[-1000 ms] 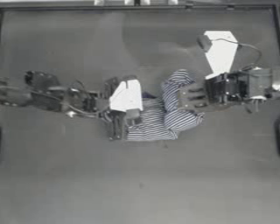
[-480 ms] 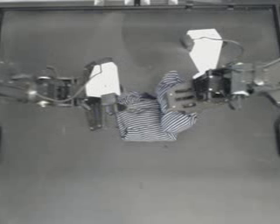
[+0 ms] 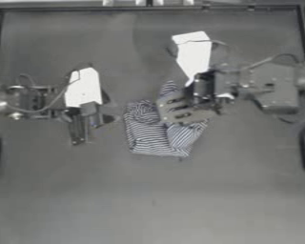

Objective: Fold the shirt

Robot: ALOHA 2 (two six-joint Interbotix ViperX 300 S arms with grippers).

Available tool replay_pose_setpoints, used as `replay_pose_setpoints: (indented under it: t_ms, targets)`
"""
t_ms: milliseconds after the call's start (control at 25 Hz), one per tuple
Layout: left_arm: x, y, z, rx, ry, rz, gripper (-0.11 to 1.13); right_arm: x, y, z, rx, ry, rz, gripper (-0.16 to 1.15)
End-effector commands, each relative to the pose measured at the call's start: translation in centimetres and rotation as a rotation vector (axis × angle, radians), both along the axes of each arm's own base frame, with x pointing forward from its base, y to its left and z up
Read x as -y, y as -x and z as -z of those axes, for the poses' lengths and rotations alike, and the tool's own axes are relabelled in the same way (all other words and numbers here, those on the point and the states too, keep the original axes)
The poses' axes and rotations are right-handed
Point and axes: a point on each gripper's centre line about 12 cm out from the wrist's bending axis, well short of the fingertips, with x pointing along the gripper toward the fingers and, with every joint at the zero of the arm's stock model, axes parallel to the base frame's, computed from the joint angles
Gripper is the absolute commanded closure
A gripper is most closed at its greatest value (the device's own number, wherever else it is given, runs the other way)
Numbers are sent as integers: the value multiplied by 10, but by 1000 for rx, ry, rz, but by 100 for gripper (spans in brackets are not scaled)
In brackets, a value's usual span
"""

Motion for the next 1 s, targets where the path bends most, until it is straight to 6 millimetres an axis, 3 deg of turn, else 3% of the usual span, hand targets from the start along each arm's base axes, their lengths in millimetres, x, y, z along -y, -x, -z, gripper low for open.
replay_pose_setpoints:
  t_ms: [40, 440, 800, 880, 1000]
  targets:
    - [0, 13, -14, 51, 7, -23, 27, 0, -15, -21, 43, -3, -19, 91]
    - [4, 29, -10, 43, 29, -40, 27, 2, -51, -6, -28, -45, -74, 91]
    - [7, 41, -6, 26, 51, -58, 27, 7, -64, 20, -91, -41, -93, 89]
    - [8, 44, -8, 34, 54, -60, 27, 9, -66, 24, -94, -39, -97, 82]
    - [9, 46, -7, 34, 55, -61, 27, 11, -71, 28, -79, -38, -117, 54]
